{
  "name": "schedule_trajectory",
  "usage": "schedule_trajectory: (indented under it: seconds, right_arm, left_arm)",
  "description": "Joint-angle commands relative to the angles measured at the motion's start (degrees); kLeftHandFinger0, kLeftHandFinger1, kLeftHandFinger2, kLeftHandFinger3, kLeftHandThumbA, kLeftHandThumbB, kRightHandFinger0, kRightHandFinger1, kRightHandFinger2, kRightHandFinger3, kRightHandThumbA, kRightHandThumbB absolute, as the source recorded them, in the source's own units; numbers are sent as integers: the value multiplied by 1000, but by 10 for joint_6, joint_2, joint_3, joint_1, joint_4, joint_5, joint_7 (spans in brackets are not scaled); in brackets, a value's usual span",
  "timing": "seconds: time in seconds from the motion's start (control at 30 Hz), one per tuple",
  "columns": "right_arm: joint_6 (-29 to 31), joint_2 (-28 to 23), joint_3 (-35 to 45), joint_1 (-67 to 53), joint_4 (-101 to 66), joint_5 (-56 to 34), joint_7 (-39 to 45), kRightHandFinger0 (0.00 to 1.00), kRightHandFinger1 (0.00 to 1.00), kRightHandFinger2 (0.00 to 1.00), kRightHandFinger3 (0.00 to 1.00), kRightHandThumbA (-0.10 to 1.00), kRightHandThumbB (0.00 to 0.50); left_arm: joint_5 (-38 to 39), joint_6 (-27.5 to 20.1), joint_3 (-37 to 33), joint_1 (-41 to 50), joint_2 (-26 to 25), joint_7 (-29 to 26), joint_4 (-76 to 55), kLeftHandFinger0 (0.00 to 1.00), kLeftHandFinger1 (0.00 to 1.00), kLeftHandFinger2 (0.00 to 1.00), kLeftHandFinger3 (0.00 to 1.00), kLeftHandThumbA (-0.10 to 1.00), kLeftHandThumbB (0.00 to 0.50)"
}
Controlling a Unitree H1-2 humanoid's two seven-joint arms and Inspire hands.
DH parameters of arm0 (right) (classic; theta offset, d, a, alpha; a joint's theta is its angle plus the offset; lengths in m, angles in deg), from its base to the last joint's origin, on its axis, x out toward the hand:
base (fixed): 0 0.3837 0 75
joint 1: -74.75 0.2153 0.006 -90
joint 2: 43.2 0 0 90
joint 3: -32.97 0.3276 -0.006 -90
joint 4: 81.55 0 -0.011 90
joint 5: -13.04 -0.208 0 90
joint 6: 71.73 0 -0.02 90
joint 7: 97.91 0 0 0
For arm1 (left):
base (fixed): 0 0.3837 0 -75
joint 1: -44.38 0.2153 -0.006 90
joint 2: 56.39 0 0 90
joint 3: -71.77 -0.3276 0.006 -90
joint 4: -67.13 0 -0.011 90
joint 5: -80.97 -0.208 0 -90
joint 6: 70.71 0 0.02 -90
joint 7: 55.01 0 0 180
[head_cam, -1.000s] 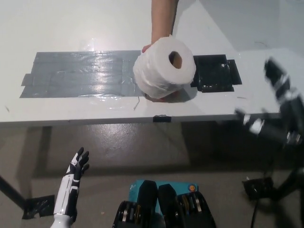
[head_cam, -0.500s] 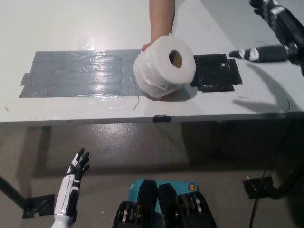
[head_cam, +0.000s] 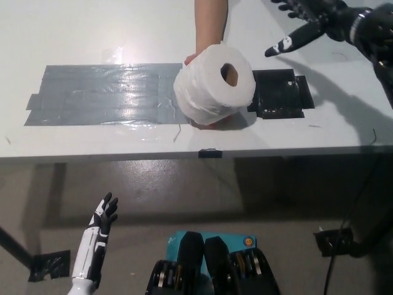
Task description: A person hands over a roll of toilet paper to the robot , and the robot inserts its right thumb into the hole in the centre to grab the roll, and then places it on the balck area on the desk.
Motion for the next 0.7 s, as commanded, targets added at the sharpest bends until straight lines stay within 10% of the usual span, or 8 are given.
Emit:
schedule_trajectory:
  seconds: [0.0,0.67]
  right_arm:
    - [38,27,-58,159,110,86,43,1000,1000,1000,1000,1000,435]
    - [11,105,-54,193,232,113,-14,1000,1000,1000,1000,1000,500]
  left_arm:
    - [-47,-16,-11,-14,-14,-13,-22,1000,1000,1000,1000,964,156]
    - [-68,-4,-18,-16,-21,-7,-32,1000,1000,1000,1000,961,188]
